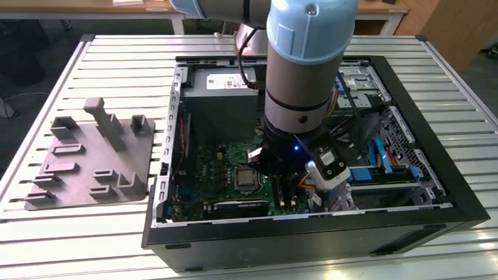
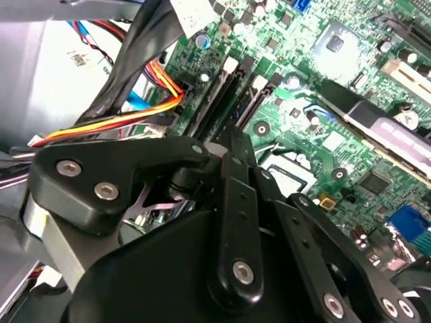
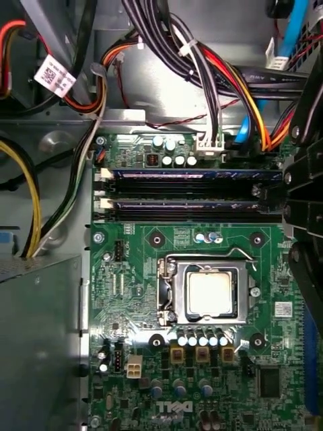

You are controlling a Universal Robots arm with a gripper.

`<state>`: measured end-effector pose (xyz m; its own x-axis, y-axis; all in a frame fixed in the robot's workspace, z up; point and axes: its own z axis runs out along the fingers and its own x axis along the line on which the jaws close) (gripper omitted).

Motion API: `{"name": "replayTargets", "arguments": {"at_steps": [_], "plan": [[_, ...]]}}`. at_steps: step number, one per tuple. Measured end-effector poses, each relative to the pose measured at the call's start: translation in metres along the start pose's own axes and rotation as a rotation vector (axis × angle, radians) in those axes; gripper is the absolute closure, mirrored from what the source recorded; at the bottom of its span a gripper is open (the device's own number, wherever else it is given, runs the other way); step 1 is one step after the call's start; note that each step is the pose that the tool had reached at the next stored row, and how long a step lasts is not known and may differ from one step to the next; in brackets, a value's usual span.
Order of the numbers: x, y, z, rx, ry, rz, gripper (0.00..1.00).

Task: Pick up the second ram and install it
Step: 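Press down the second ram until it locks into place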

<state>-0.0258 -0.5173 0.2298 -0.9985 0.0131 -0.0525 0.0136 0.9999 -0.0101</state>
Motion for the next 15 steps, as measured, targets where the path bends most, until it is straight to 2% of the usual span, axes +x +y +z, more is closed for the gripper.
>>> {"name": "replayTargets", "arguments": {"at_steps": [3,15], "plan": [[0.0001,0.0048,-0.0002,0.0003,0.0001,0.0,0.89],[0.0005,0.04,0.0001,0.0,0.0,-0.002,0.89]]}}
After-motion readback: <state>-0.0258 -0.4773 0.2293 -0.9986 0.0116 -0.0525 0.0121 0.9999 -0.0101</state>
